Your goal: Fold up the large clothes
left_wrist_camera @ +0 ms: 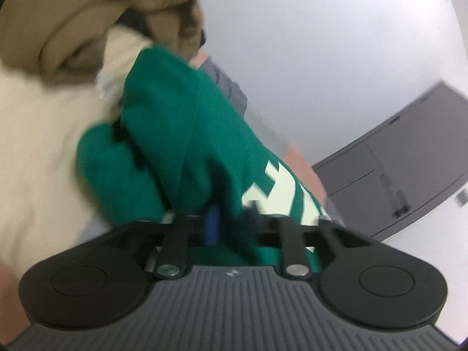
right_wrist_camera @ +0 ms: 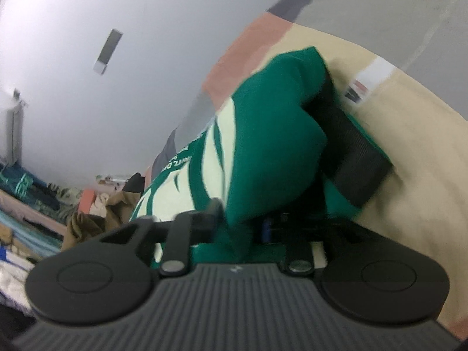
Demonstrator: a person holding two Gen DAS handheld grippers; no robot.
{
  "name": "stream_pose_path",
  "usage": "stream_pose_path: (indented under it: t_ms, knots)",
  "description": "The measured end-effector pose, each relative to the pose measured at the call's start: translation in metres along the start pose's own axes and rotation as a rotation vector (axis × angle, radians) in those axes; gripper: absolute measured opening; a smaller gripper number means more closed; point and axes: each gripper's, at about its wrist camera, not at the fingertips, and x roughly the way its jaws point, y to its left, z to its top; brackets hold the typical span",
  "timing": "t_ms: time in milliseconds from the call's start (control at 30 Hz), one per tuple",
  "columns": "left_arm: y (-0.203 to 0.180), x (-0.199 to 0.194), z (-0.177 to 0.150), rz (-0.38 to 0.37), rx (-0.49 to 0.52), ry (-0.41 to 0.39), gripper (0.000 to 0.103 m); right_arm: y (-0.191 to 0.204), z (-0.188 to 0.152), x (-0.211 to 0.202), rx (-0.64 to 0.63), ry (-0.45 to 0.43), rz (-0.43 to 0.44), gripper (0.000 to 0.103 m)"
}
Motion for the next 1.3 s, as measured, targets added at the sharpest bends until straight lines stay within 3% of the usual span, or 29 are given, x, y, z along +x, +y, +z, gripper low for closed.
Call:
stream_pose_path:
  t_ms: [33, 67, 133, 167, 267, 367, 633, 733, 900, 1067, 1167, 1233, 1300]
  knots:
    - [0.004, -0.002, -0.002, -0.028, -0.049, 0.01, 0.073, -0.003, -0.003, 0.001, 0.035, 0.007, 0.006, 0.076]
    - [0.009, -0.005, -0.004, -0.057, -0.101, 0.015, 0.083, -0.007, -0.007, 0.0, 0.067, 0.009, 0.016, 0.082]
    - [0.018, -0.004, -0.005, -0.075, -0.168, 0.019, 0.093, -0.011, -0.014, 0.0, 0.09, -0.004, 0.016, 0.085]
    - [0.023, -0.004, -0.006, -0.046, -0.206, 0.033, 0.098, -0.01, -0.015, 0.002, 0.086, -0.009, 0.01, 0.085]
    - [0.04, -0.002, -0.013, -0.021, -0.315, 0.087, 0.099, -0.014, -0.015, 0.005, 0.142, 0.003, -0.003, 0.085]
    - [0.052, 0.001, -0.017, -0.004, -0.376, 0.091, 0.1, -0.017, -0.014, -0.005, 0.194, 0.004, 0.012, 0.085]
    - [0.07, 0.026, -0.008, -0.073, -0.454, -0.004, 0.102, -0.027, -0.03, -0.004, 0.315, 0.078, 0.046, 0.089]
    - [0.073, 0.029, -0.004, -0.098, -0.468, -0.042, 0.102, -0.035, -0.031, 0.014, 0.333, 0.067, 0.018, 0.089]
    - [0.074, 0.035, 0.009, -0.163, -0.477, -0.081, 0.102, -0.032, -0.02, 0.02, 0.335, -0.008, 0.055, 0.091]
    - [0.072, 0.054, 0.017, -0.123, -0.47, -0.083, 0.101, -0.023, -0.013, 0.017, 0.29, -0.05, 0.044, 0.091]
    - [0.064, 0.058, 0.021, -0.068, -0.393, -0.063, 0.093, -0.019, -0.008, 0.029, 0.289, -0.046, 0.02, 0.091]
    - [0.066, 0.06, 0.022, -0.054, -0.396, -0.057, 0.085, -0.019, -0.004, 0.04, 0.312, -0.053, 0.022, 0.103]
    - [0.063, 0.059, 0.021, -0.038, -0.38, -0.046, 0.076, -0.018, 0.002, 0.054, 0.316, -0.059, 0.013, 0.103]
